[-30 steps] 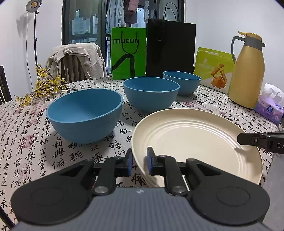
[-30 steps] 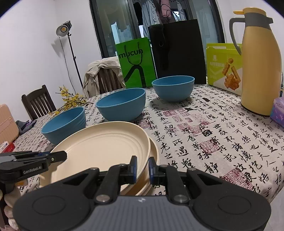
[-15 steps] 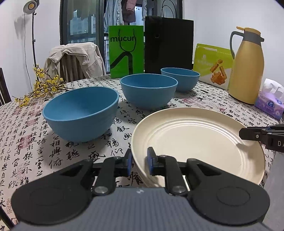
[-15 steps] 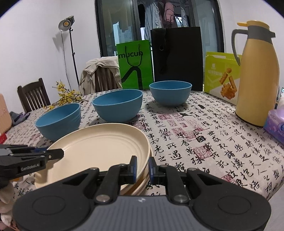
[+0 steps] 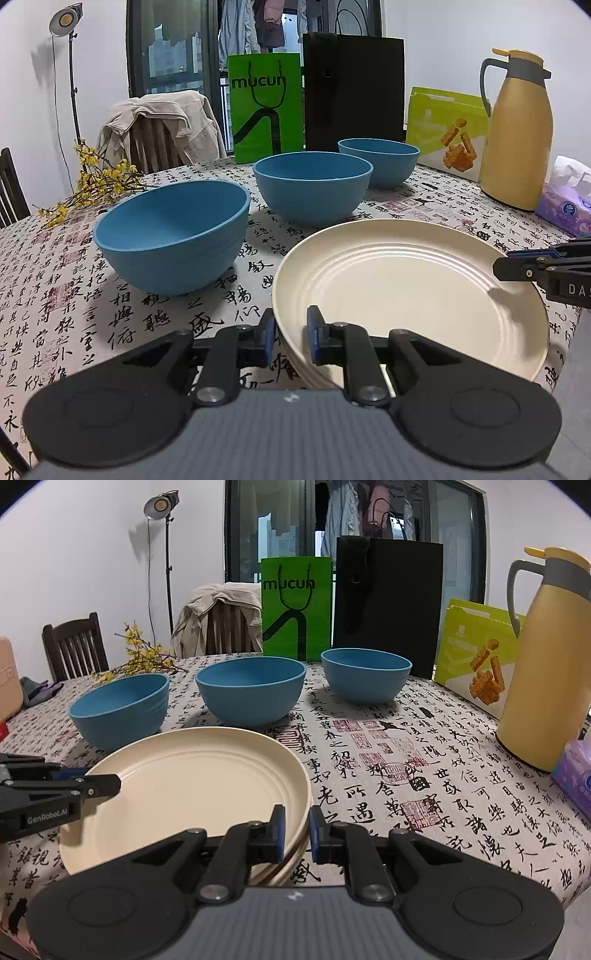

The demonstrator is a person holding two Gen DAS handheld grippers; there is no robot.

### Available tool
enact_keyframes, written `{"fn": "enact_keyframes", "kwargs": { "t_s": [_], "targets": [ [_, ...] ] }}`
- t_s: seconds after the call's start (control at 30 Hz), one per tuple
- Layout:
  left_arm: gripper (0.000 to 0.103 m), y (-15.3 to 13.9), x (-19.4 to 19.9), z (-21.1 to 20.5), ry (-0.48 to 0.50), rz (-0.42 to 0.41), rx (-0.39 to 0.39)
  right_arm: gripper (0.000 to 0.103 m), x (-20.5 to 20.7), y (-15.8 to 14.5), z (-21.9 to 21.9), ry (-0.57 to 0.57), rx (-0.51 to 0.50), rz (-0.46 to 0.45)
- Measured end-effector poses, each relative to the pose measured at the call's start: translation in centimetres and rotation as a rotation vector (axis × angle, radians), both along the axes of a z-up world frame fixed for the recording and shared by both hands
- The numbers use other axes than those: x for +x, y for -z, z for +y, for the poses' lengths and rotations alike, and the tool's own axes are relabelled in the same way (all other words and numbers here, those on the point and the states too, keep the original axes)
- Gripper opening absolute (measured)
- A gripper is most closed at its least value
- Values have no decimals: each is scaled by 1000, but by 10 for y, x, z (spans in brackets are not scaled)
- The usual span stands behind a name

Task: Organize plates and bowls
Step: 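Lower the held cream plate with both tools onto the stacked cream plates, then open both tools to release the cream plate rim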

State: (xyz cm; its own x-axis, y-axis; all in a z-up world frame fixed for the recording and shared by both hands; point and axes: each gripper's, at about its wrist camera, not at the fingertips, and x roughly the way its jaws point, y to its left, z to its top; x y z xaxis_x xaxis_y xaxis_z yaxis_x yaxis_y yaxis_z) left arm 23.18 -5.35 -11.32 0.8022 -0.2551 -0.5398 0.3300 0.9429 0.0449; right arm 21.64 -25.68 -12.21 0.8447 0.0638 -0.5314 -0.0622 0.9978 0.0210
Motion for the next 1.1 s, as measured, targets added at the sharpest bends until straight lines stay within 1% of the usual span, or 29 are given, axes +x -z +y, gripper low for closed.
{"fn": "enact_keyframes", "kwargs": {
  "t_s": [0.37, 0.67, 0.87, 0.9, 0.97, 1.0, 1.03, 1.1],
  "targets": [
    [19, 1, -2, -2, -5, -7, 16, 15, 2, 1, -1, -13, -9, 13],
    [19, 0, -1, -2, -5, -3, 10, 15, 2, 2, -1, -15, -9, 11],
    [25, 1, -1, 0, -8, 0, 0, 16, 1, 2, -1, -14, -3, 10],
    [29, 1, -1, 1, -9, 2, -4, 16, 1, 2, -2, -13, 1, 9],
    [43, 1, 0, 3, -17, 6, -14, 16, 1, 3, -3, -9, 13, 9],
    [55, 1, 0, 4, -19, 6, -20, 16, 1, 2, -4, -7, 19, 8],
    [60, 1, 0, 6, -22, 6, -30, 16, 1, 2, -5, -5, 28, 5],
    [63, -1, 0, 8, -24, -1, -44, 16, 0, 2, -6, -2, 44, 1]
  ]
}}
